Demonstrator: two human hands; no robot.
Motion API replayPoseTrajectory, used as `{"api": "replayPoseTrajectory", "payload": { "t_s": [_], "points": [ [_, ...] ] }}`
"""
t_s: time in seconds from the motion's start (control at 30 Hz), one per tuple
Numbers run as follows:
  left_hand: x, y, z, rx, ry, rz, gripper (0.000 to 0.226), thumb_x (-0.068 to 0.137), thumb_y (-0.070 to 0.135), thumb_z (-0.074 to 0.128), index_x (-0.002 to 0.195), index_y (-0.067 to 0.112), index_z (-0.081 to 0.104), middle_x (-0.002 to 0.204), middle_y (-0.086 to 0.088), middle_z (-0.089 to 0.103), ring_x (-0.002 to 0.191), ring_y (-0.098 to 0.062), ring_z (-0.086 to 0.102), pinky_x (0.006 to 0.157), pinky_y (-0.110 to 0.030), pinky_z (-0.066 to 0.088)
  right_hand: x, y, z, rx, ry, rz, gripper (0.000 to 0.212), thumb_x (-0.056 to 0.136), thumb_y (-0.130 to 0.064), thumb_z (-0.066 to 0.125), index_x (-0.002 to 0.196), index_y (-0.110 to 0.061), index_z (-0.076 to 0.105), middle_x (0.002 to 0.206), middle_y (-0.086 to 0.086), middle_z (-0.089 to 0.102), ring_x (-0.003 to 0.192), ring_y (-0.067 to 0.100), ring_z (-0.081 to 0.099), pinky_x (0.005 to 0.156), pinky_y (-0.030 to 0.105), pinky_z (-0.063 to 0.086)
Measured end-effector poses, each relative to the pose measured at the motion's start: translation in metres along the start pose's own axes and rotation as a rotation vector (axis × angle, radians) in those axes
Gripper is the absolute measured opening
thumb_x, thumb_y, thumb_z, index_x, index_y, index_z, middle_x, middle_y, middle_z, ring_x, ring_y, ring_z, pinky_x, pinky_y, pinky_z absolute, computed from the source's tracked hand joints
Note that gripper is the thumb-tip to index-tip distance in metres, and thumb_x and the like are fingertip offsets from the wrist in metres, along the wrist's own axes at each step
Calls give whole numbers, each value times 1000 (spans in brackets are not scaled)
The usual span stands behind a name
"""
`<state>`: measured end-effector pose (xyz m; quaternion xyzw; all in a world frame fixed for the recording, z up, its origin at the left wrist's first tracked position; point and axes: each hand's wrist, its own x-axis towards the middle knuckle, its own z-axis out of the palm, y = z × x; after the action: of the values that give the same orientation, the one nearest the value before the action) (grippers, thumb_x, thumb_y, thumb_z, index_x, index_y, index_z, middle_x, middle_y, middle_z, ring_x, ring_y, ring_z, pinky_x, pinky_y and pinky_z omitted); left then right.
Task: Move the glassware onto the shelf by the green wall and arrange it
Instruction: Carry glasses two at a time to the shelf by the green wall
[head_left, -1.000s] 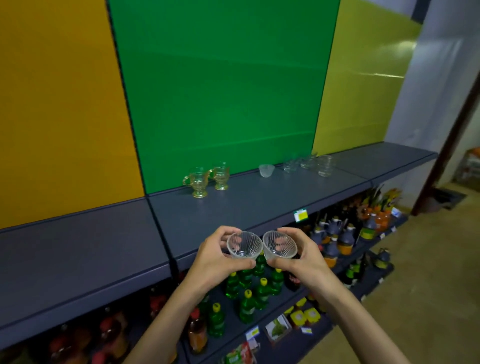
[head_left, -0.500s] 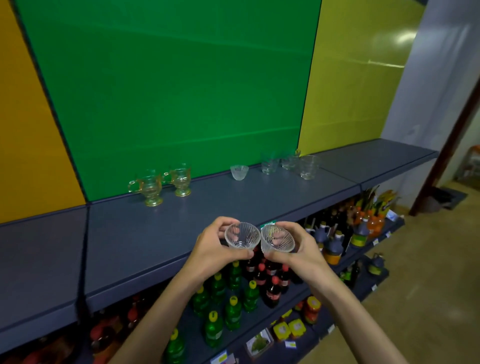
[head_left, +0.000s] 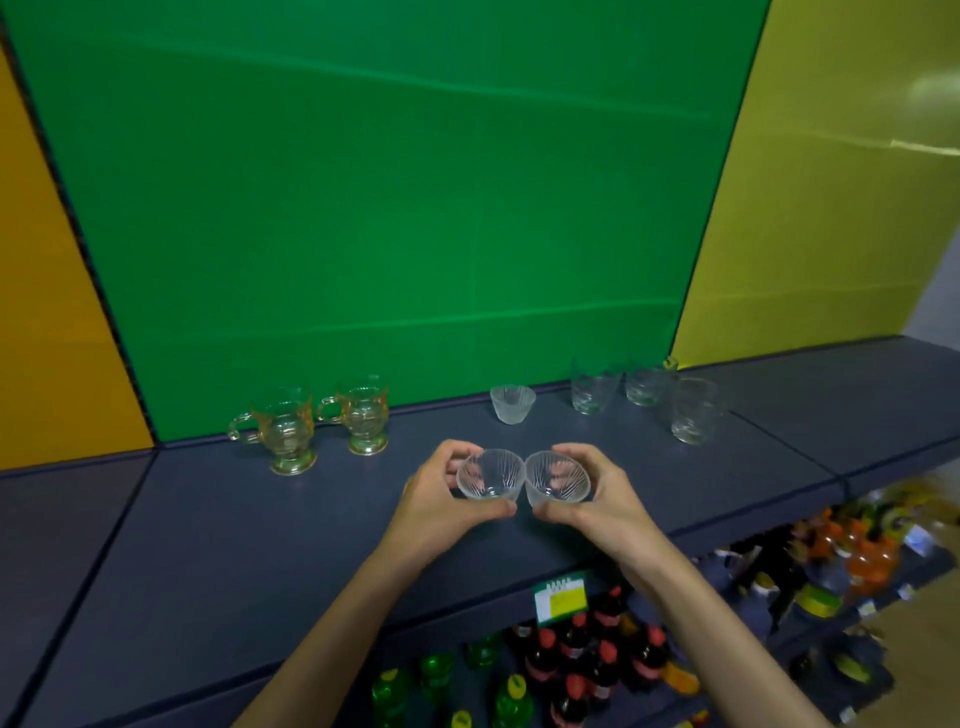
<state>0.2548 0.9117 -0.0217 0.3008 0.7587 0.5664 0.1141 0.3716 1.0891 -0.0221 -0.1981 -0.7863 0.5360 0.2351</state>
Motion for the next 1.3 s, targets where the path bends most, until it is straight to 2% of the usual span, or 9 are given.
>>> {"api": "replayPoseTrajectory", "payload": {
  "t_s": [0.17,0.33,0.47,0.6,0.7,0.87,1.0,1.2,1.3],
  "points": [
    [49,-8,5,141,156,-51,63,49,41,92,104,33,62,105,9,68,95,-6,66,85,-27,54,59,20,1,-6,-84,7,66,58,-7,89,113,-30,61,105,-6,69,97,8,67,83,21,50],
    [94,-5,7,232,330,-114,65,56,34,94,111,24,62,107,9,67,97,-10,63,84,-25,50,101,32,-1,-10,-127,16,64,61,-3,89,112,-25,58,105,-7,69,94,7,67,76,17,49],
    [120,-4,13,301,399,-167,72,58,35,93,120,16,62,110,5,65,102,-15,61,86,-23,45,117,42,-6,-40,-150,0,61,57,-11,92,107,-29,60,103,-9,71,92,6,68,82,26,55],
    [131,-8,22,332,415,-215,74,58,37,94,120,13,64,112,1,68,107,-20,63,93,-30,50,123,46,-9,-110,-187,-41,68,48,-30,90,110,-33,61,105,-11,69,95,4,66,86,29,55],
    [131,-11,26,332,423,-233,77,58,36,94,124,12,63,114,0,69,109,-19,63,95,-30,50,130,50,-11,-128,-208,-57,75,42,-40,85,112,-33,60,109,-9,68,97,5,66,87,30,56],
    [126,-13,28,309,406,-246,80,63,32,93,133,12,58,120,2,69,106,-13,63,94,-22,46,134,53,-12,-133,-251,-79,75,47,-32,89,115,-32,59,111,-6,66,98,8,67,88,32,58],
    [116,-10,31,349,372,-240,98,64,38,92,146,15,44,138,-1,60,126,-18,56,107,-31,44,134,53,-15,-161,-273,-109,74,55,-23,91,121,-28,58,115,-6,67,98,5,66,88,29,57],
    [83,4,39,603,408,-89,77,80,42,73,147,22,41,147,4,48,136,-17,45,111,-35,39,127,40,-36,-379,-313,-273,86,62,-46,85,137,-29,47,127,-11,54,119,9,52,98,31,45],
    [67,16,40,791,387,-26,68,85,43,66,147,27,43,150,7,44,137,-17,42,109,-36,39,124,29,-42,-482,-289,-385,81,74,-55,75,143,-28,42,135,-10,47,126,12,44,101,30,40]
  ]
}}
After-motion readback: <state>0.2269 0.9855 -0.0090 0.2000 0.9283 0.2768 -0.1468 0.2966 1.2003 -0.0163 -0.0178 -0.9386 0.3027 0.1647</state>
